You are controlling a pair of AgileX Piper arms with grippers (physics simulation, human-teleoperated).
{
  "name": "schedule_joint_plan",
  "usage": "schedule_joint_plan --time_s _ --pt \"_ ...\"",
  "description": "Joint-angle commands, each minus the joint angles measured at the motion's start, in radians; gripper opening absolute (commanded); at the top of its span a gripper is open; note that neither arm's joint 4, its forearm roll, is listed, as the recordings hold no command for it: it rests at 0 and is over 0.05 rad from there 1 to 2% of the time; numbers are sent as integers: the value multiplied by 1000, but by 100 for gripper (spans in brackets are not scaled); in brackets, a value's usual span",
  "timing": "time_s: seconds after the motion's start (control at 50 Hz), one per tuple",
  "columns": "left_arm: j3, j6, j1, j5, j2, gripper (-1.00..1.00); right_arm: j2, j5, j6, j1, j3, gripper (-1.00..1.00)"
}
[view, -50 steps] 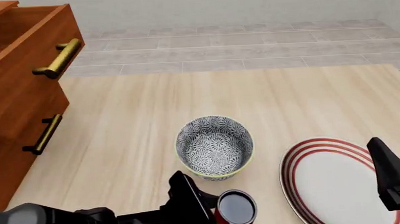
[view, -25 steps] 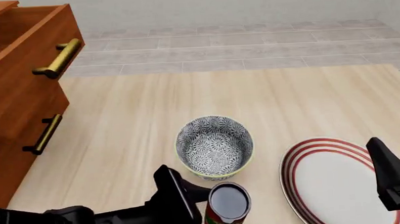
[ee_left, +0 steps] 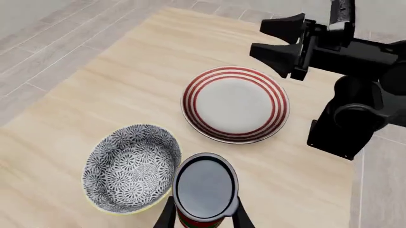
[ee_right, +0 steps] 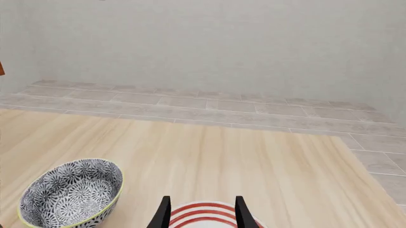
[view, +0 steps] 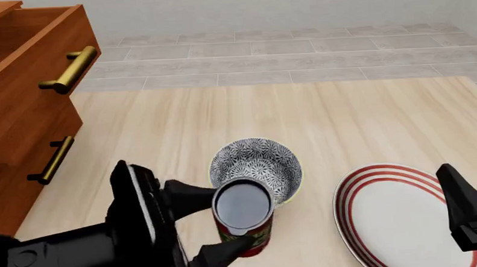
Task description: Put the ketchup in the top drawer of the cabinet.
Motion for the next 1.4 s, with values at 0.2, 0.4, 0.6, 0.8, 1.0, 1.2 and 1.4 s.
schedule_joint_plan --time_s 0.2,0.4,0.6,0.8,1.0,1.2,1.4 --pt "-23 41 65 204 -338 -100 -16 9 5 12 0 100" --pt "-54 114 153 330 -438 -100 -30 15 -7 14 0 100" --pt "-82 96 174 410 -485 -100 -31 16 -7 15 0 100" --pt "-161 100 249 552 -588 -100 -28 15 -9 16 0 100" --pt "-312 -38 284 716 -601 -100 -30 16 -10 13 0 100" --pt "-530 -101 313 939 -562 -100 -32 17 -10 17 0 100" --pt "-623 -74 408 1047 -558 -100 -31 16 -9 18 0 100"
